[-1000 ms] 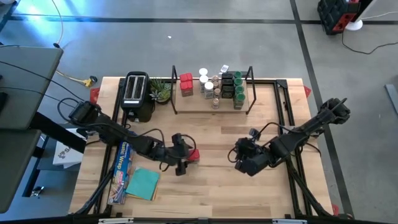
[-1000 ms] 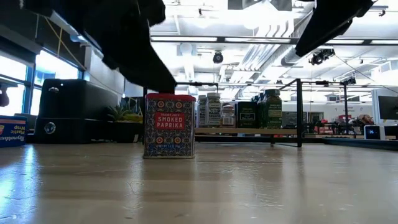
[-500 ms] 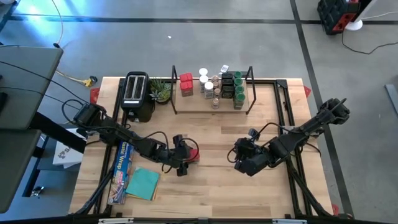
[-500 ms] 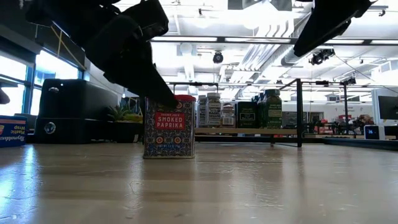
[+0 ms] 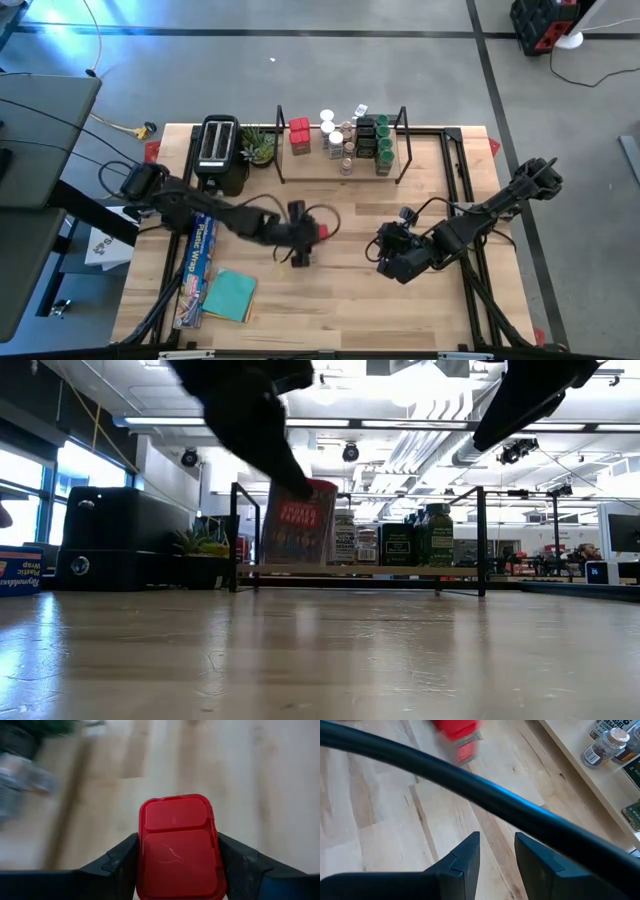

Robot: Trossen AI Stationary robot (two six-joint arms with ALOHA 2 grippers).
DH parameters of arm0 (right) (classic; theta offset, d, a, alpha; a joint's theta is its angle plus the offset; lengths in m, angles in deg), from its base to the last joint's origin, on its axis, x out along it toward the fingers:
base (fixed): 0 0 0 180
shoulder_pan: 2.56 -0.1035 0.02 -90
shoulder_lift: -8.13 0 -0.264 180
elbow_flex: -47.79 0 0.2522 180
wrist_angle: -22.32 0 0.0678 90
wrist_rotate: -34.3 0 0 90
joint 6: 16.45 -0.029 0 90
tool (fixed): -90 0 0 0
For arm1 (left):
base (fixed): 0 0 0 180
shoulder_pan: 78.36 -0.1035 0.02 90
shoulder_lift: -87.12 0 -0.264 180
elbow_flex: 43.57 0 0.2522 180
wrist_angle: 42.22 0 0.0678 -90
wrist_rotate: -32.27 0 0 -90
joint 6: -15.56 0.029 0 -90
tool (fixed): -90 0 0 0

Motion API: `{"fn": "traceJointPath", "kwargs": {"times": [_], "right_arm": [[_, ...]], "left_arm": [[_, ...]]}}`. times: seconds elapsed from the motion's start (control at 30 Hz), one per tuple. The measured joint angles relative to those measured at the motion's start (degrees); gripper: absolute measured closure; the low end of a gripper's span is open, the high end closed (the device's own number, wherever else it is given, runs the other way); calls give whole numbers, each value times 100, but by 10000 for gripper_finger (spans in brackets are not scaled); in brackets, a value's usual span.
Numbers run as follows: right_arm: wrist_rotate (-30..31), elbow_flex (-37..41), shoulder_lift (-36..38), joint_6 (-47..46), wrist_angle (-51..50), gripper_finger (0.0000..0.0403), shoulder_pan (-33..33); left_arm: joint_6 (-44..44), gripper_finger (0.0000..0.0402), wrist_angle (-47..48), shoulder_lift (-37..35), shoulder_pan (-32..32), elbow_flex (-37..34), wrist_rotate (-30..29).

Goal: Shelf spices
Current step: Put the red seasoning can on the shelf aligned with the other red seasoning cans

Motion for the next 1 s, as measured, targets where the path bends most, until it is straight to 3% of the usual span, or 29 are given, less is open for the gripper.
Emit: {"fn": "traceJointPath", "kwargs": {"times": [0.13,0.27,0.53,0.73,1.0], "right_arm": [[0,0,0,0,2,285,0],[0,0,0,0,2,285,0],[0,-1,0,48,2,285,0],[0,0,0,153,2,285,0],[0,1,0,151,2,285,0]], "left_arm": [[1080,191,884,-4,-645,655,-243],[2099,191,1006,-4,-1476,812,-251],[2735,183,978,-4,-2894,812,437],[2764,150,989,42,-3459,812,916],[3288,147,953,22,-3626,812,519]]}}
